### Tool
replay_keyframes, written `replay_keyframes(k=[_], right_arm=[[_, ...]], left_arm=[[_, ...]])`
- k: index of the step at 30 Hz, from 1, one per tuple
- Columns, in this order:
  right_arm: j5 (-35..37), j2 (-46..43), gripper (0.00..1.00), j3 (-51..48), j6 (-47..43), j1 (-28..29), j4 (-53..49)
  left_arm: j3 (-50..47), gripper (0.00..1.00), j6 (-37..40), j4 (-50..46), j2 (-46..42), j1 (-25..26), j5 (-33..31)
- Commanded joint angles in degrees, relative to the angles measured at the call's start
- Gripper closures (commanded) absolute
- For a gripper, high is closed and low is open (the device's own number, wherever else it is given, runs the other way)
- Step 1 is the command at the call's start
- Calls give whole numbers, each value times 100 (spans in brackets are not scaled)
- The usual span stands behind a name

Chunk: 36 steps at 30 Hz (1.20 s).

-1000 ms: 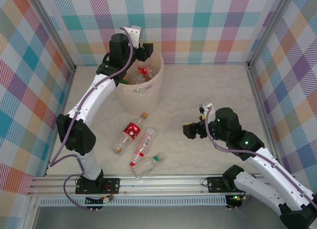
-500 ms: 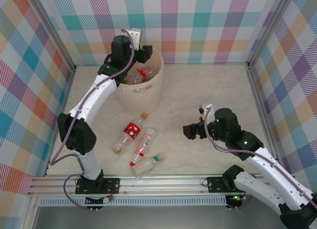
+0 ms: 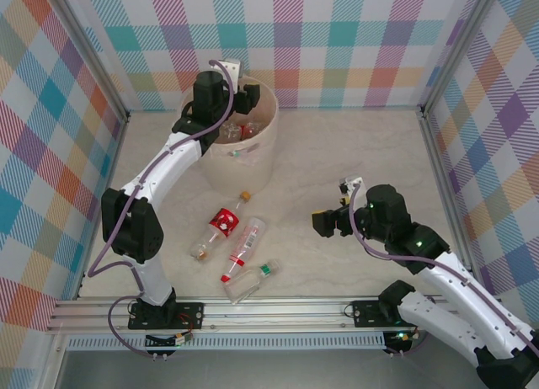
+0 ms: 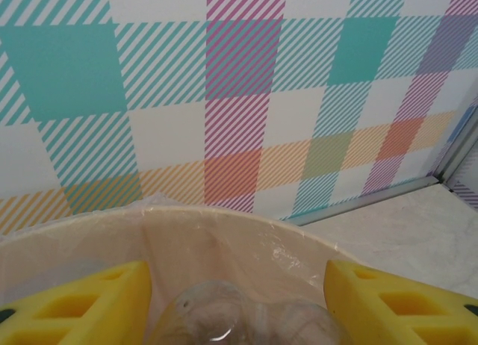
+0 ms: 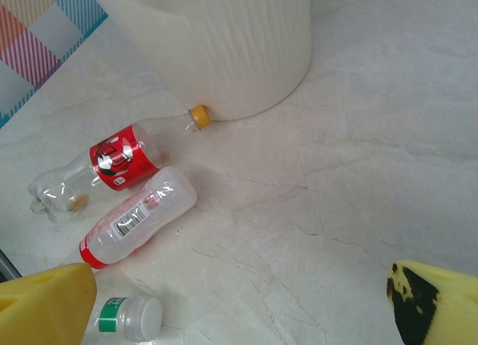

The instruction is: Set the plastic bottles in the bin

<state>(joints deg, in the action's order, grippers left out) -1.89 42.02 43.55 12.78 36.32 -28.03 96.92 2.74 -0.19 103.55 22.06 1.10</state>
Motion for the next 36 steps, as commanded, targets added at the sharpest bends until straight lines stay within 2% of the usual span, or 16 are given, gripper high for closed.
replay_keyframes(k=[1, 8, 10, 14, 17, 19, 22, 29, 33, 36], right_arm=[[62, 52, 1, -9, -29, -25, 45], [75, 182, 1, 13, -30, -28, 85], [68, 242, 1, 29, -38, -29, 102], [22, 364, 1, 44, -39, -28, 160], [-4, 422, 1, 48, -41, -28, 188], [-5, 454, 1, 40, -38, -28, 215], [-26, 506, 1, 32, -32, -32, 250], [-48, 565, 1, 48, -43, -21, 252], [-22, 509, 1, 52, -50, -37, 195], [-4, 482, 1, 48, -56, -32, 142]], left_arm=[[-70, 50, -61, -901, 356, 48, 350], [634, 14, -30, -1335, 247, 61, 516], [758, 7, -14, -1378, 142, 61, 616], [990, 0, -274, -1264, -90, -66, 1039], [1053, 0, -686, -1031, -296, -272, 1344], [1063, 0, -855, -875, -409, -387, 1345], [1237, 0, -994, -966, -415, -516, 957], [1365, 26, -1203, -1054, -62, -646, 532], [1221, 46, -1258, -1076, 107, -659, 330], [1153, 60, -1332, -1157, 239, -660, 452]])
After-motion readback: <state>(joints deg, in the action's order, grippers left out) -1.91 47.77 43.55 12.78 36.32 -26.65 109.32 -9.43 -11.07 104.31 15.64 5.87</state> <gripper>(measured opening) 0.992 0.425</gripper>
